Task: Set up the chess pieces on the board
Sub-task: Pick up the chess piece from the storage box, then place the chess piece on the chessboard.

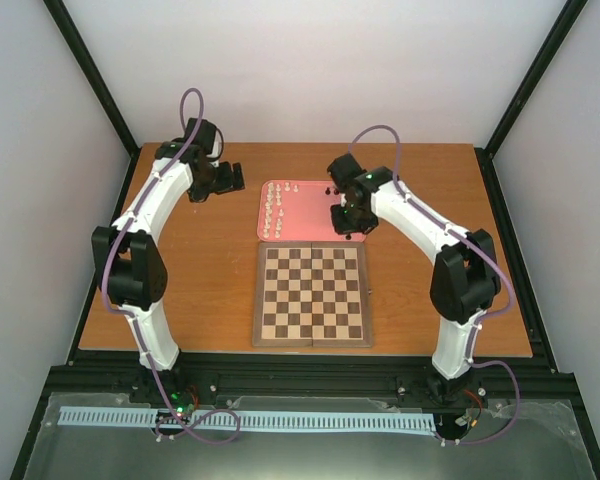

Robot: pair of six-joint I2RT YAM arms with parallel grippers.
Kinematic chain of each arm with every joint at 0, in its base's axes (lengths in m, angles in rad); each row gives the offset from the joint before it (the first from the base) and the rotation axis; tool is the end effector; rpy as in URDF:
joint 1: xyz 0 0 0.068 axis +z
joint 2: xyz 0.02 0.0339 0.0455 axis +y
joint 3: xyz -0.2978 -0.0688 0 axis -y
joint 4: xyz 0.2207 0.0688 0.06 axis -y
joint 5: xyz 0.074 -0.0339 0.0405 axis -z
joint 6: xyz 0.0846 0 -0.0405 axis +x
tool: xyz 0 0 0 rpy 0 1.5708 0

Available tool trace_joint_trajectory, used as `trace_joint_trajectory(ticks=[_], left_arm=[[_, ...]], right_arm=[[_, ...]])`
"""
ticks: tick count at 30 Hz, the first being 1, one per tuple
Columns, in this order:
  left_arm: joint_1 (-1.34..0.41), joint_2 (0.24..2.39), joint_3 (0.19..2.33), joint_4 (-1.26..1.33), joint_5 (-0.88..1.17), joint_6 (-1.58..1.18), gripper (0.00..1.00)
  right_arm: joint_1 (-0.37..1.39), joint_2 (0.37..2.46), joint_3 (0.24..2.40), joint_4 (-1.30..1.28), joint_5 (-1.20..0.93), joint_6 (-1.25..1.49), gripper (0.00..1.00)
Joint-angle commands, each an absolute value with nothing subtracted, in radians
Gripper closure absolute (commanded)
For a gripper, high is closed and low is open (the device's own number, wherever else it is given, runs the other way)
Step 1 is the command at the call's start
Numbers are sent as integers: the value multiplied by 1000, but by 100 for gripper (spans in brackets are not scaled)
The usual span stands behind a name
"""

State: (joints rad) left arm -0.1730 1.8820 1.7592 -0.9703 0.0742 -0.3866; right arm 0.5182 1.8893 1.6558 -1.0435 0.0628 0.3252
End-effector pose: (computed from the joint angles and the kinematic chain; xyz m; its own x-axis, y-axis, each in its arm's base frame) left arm 0.4032 -0.0768 0.2889 -0.8876 -0.2266 -0.4010 -0.1397 0.9621 -0.2343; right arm 0.3395 0.1874 0.2520 -0.9408 -0.1694 -0.2936 -0.1878 0.9816 0.0356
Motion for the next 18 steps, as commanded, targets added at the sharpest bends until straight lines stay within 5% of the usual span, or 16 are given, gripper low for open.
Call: trace_joint_trajectory(ticks=[1, 18], left_arm=[[-170, 1826, 1784, -990, 23, -350, 0], [-170, 1820, 1765, -986, 47, -359, 0]], right_arm=[[630, 1790, 1605, -1072, 72, 304, 97], [998, 1879, 1710, -1150, 52, 331, 97]])
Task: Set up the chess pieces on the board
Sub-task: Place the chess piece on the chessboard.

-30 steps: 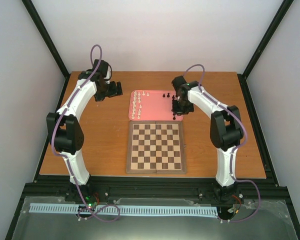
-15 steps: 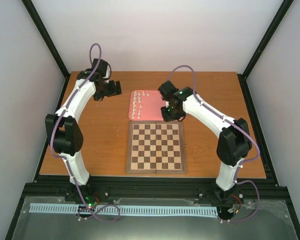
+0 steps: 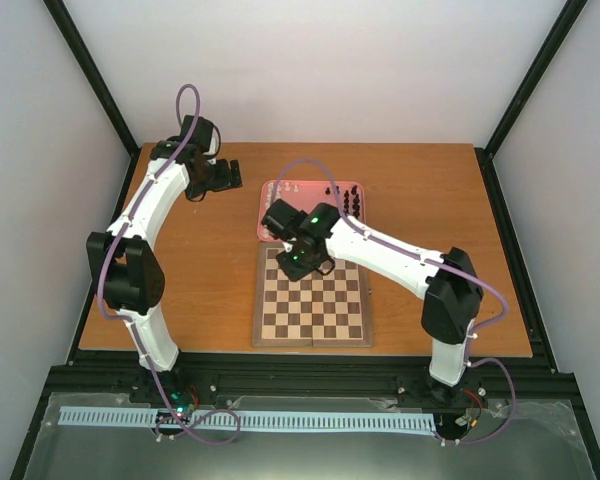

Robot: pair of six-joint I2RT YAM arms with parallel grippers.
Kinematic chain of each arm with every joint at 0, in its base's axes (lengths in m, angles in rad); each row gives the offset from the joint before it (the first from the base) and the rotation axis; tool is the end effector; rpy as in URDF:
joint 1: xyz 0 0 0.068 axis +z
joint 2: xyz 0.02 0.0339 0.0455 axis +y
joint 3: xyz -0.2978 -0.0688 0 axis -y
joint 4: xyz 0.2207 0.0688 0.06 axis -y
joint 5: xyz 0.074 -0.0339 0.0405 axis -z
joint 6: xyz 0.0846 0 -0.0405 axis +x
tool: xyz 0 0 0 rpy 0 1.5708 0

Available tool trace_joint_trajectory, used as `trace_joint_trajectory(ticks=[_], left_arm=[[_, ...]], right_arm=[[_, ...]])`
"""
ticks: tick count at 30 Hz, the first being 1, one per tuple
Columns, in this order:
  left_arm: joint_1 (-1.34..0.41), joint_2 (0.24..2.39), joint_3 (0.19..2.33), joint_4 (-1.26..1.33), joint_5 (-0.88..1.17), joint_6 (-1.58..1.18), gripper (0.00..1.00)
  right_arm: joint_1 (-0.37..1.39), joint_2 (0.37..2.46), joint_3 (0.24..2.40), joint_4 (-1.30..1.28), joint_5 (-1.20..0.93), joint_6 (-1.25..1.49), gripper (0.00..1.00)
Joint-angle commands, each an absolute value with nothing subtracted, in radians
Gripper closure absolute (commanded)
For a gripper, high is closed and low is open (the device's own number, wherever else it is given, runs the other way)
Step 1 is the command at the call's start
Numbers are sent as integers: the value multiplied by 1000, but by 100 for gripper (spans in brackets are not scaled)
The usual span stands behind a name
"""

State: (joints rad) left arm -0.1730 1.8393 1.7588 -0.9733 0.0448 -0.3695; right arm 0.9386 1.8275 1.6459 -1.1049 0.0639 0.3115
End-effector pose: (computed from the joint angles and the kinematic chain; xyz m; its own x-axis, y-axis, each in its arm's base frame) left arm 0.3955 -0.0730 0.3049 -0.8685 -0.2145 -0.4468 -0.1286 0.9682 -0.2148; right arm 0.2218 0.2936 0.2686 -0.7834 -0.5519 -0.2858 -0.5824 0.8124 0.0276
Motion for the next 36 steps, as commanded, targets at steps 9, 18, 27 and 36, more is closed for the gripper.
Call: trace_joint_trajectory(ticks=[9, 18, 27, 36], left_arm=[[-170, 1736, 1682, -989, 48, -360, 0], [-170, 1637, 1566, -998, 34, -342, 0], [-170, 1568, 1531, -981, 76, -355, 0], [-170, 1544, 1496, -982, 64, -357, 0]], right_arm=[[1181, 1974, 1794, -1191, 38, 399, 97], [1251, 1953, 1694, -1111, -3, 462, 97], [1287, 1974, 1690, -1120, 1, 506, 97], [1309, 2011, 1689, -1115, -11, 497, 97]])
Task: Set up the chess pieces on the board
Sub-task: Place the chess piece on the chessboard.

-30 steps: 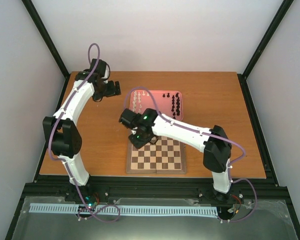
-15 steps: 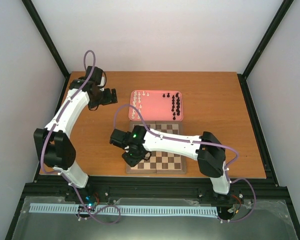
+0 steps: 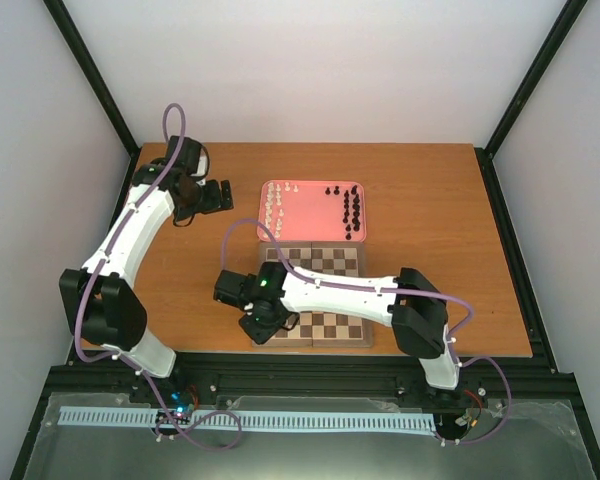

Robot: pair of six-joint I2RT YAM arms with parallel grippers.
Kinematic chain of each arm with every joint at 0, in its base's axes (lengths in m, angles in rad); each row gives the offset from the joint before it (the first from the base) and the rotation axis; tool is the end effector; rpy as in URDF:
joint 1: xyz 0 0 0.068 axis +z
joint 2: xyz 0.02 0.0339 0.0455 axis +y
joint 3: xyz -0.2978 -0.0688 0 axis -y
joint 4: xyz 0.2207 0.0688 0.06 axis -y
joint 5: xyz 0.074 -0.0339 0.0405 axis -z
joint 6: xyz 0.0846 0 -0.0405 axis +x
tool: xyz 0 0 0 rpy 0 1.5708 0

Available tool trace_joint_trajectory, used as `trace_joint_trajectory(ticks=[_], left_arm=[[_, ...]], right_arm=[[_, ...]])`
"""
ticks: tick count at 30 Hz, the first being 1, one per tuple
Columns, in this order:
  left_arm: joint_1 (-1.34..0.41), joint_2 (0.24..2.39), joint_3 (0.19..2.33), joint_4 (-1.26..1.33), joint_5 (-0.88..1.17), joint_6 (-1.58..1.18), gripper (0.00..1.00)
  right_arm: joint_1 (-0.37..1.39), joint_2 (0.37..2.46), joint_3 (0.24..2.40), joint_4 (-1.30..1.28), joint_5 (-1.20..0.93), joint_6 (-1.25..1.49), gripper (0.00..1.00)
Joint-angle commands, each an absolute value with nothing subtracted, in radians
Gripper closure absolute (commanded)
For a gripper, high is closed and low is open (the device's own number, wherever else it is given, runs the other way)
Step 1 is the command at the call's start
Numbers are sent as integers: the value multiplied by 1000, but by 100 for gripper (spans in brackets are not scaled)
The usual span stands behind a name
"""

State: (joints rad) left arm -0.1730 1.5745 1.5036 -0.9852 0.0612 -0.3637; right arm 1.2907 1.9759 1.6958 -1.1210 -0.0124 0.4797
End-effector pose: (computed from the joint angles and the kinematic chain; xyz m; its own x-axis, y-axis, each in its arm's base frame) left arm 0.3178 -0.0608 0.3176 -0.8730 -0.2079 -0.4411 -0.1167 0.9674 -0.2249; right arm 0.1076 0.3778 0.2275 -0.6855 -0.7137 -0.1442 -0.7273 0.6806 0.0888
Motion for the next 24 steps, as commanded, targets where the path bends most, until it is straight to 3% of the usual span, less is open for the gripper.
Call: trace_joint_trajectory(ticks=[1, 24], left_arm=[[-170, 1540, 1493, -981, 62, -357, 0], [-170, 1531, 1470, -976, 53, -348, 0]], right_arm=[[1309, 2017, 1689, -1119, -3, 502, 97], [1295, 2035, 1630, -1048, 40, 497, 95]])
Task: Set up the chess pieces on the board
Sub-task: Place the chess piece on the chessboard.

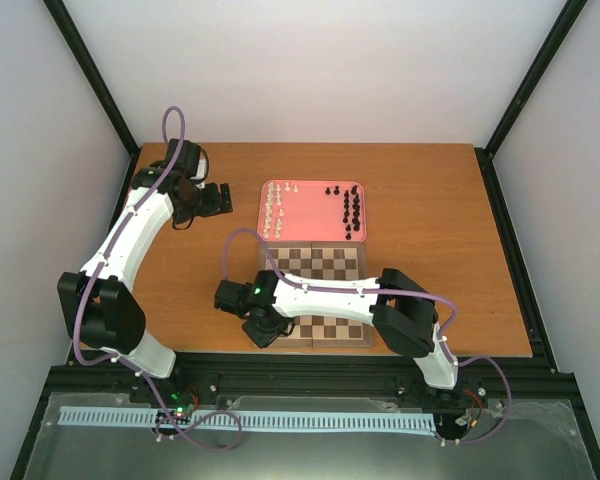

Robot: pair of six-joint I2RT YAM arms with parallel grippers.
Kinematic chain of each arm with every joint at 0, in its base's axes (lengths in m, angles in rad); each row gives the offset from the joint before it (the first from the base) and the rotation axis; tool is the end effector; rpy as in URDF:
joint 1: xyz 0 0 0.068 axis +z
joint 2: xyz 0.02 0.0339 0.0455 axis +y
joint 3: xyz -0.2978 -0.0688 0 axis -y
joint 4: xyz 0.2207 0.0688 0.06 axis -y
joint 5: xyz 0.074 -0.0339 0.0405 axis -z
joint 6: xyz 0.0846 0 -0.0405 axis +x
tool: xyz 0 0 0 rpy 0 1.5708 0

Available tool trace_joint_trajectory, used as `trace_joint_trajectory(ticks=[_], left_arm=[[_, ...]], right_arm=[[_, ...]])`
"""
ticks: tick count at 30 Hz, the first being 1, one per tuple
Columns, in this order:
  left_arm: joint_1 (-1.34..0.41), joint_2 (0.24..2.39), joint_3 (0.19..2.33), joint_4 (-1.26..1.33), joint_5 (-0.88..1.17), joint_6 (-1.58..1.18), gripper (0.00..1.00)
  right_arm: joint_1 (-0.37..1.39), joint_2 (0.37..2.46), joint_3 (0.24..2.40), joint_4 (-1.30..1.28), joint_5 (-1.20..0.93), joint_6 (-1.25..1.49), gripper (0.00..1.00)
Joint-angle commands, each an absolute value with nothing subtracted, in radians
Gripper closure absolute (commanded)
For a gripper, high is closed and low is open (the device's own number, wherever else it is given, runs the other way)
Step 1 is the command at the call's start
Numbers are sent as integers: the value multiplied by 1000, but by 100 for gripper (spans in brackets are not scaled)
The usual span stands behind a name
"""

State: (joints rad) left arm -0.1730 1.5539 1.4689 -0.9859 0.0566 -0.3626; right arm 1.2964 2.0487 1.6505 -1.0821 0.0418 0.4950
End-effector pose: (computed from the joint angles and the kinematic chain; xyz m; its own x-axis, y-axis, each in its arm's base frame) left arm 0.3104 -0.0591 0.3132 -0.8788 -0.2059 -0.4306 -0.1210 0.9688 -0.2164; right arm 0.1112 0.3821 0.1898 -0.6938 -0.7133 -0.0993 -0.7172 0.6968 0.0063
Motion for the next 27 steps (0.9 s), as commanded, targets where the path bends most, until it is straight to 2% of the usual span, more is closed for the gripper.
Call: trace_joint_trajectory(ticks=[1, 16, 22, 27], left_arm=[[-170, 1532, 1470, -976, 53, -347, 0], [-170, 1543, 1469, -971, 55, -345, 0], [-170, 1544, 1469, -972, 56, -343, 0], [-170, 1549, 1469, -970, 56, -343, 0]], right_arm=[[1292, 2033, 1626, -1041, 35, 495, 95], [1273, 2041, 1625, -1034, 22, 493, 94], [1270, 2049, 1637, -1038, 14, 480, 89], [1269, 2052, 1644, -1037, 6, 468, 81]])
